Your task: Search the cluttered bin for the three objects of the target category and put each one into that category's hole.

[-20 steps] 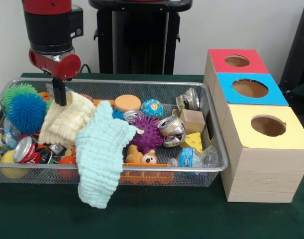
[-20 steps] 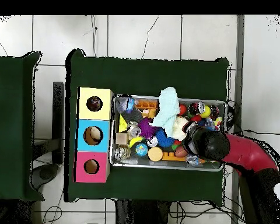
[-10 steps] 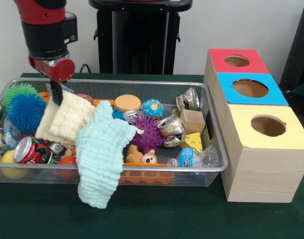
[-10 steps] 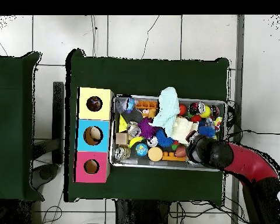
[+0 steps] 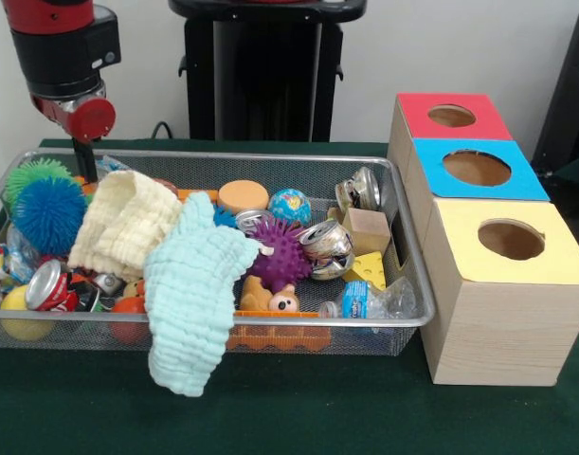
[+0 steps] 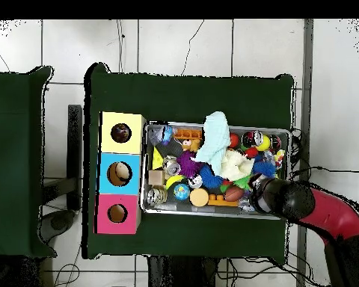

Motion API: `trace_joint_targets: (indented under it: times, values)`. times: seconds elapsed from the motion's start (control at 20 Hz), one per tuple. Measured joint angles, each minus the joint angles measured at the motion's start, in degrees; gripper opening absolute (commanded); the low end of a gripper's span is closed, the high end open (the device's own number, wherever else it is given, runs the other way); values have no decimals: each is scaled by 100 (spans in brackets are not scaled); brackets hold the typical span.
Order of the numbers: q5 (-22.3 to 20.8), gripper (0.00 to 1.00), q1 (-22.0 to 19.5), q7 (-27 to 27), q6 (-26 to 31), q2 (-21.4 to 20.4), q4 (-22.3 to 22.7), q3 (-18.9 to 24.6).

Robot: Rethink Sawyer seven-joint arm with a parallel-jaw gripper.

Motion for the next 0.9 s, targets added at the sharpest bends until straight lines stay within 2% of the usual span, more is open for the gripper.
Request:
trace_joint_targets:
  times: [0.35, 0.9]
  values:
    - [-1, 0, 0, 0, 288, -160, -46, 0]
    - [-2, 0, 12, 0, 323, -195, -369, -2]
